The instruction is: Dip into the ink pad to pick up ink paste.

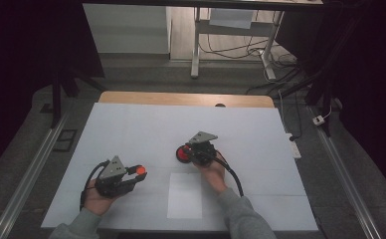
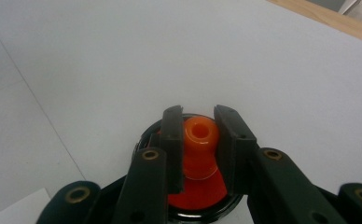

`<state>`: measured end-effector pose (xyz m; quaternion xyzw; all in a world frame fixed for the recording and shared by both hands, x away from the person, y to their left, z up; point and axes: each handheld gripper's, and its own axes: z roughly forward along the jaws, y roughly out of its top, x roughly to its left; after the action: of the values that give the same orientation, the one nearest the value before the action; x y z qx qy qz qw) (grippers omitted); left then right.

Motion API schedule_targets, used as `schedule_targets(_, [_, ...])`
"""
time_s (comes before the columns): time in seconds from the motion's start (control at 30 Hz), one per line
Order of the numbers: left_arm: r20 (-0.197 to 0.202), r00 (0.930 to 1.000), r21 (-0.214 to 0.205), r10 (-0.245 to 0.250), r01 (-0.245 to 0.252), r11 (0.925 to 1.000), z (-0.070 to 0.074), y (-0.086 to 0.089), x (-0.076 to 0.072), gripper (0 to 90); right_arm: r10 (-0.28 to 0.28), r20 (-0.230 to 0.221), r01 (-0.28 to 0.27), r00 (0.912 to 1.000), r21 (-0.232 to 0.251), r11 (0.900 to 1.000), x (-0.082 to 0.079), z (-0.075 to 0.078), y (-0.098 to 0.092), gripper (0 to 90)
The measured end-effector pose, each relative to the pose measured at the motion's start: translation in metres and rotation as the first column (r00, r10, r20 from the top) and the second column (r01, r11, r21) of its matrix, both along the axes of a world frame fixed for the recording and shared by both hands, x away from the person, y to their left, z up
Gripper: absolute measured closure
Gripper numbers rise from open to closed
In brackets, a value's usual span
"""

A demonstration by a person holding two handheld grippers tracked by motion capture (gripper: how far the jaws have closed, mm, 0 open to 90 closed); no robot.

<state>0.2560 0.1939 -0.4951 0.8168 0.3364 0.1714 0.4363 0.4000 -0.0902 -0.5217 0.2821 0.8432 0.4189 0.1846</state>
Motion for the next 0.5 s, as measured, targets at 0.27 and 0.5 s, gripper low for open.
schedule_targets(0.27, [0.002,1.0,-0.002,0.001,-0.001,1.0,0.0005,-0.0005,-0.001,64.9,0.0,0.003,0.0,1.0,0.002,1.0,-0.0008,-0.0008,0.0007,73.4])
schedule_targets(0.5, [0.001,1.0,-0.001,0.002,-0.002,1.0,0.0006,-0.0004,-0.0012,64.9,-0.004,0.008,0.004,1.0,-0.001,1.0,-0.0015,-0.0013,0.0004,73.4])
